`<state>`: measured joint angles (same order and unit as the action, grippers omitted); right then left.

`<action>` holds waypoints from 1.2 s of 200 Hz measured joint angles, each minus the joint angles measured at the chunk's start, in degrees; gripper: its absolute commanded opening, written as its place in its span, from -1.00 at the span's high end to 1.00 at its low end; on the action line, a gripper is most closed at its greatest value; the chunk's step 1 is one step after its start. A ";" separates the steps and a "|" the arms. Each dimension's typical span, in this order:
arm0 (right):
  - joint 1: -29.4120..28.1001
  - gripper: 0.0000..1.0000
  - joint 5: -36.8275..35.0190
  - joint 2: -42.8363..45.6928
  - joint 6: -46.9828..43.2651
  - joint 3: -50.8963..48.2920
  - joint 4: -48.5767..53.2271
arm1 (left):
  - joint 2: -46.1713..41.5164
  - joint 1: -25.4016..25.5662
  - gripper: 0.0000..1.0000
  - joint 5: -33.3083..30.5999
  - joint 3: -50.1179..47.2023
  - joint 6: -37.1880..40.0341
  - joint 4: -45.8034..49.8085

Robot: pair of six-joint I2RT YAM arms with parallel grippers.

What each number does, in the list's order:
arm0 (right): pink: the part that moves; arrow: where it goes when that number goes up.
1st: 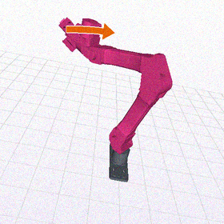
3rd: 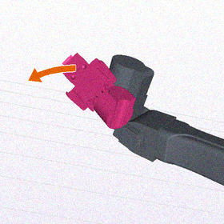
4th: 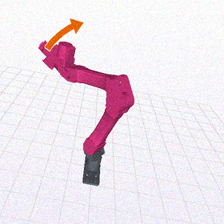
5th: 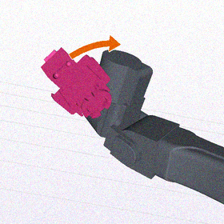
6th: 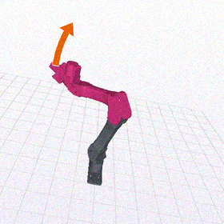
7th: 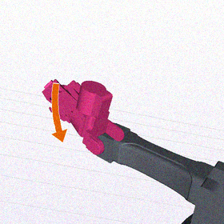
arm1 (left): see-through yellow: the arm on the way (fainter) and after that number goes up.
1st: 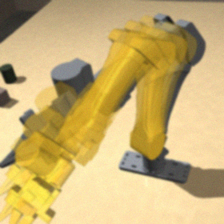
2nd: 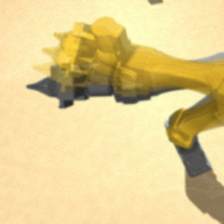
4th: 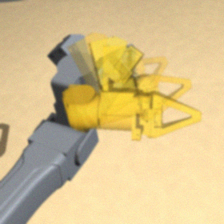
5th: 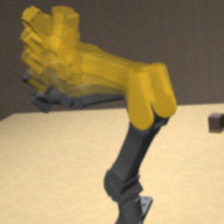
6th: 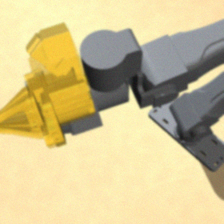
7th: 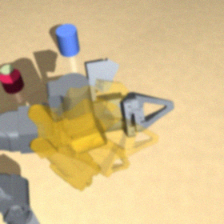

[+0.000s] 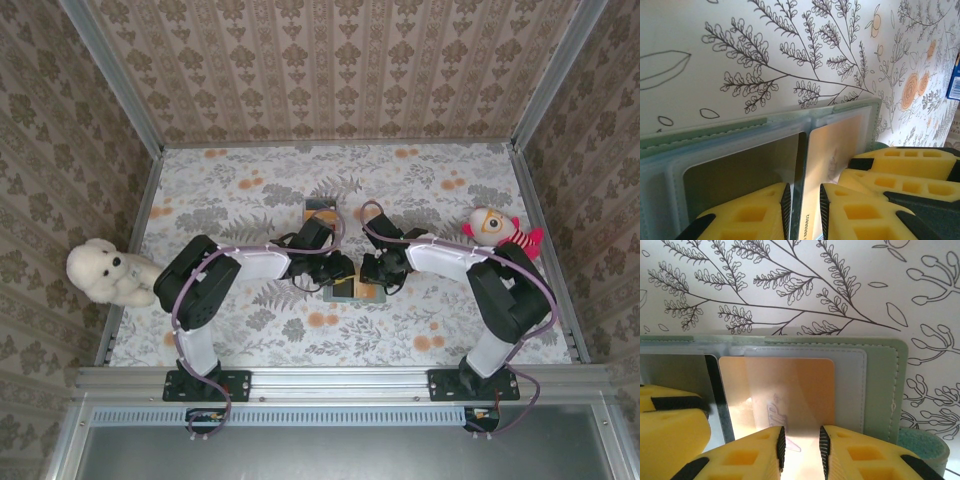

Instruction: Take the credit cards out of the card holder

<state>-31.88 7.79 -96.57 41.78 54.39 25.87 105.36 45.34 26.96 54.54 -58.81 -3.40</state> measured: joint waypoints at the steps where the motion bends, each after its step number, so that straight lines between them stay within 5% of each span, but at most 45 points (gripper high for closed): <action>1: 0.00 0.43 0.00 -0.02 -0.02 0.00 0.00 | 0.00 0.00 0.49 0.02 -0.02 0.00 -0.04; 147: 4.00 0.42 9.64 -1.09 0.26 -2.14 -6.08 | 0.04 -0.04 0.51 0.28 -0.52 -0.17 -1.03; 240: 3.78 0.44 6.95 -0.20 -0.28 -2.78 -6.34 | -0.09 -0.55 0.58 0.20 -1.07 -0.15 -1.20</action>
<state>-28.10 14.74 -96.77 41.50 51.62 19.53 105.27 44.80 27.16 53.47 -58.96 -4.60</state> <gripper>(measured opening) 0.282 0.218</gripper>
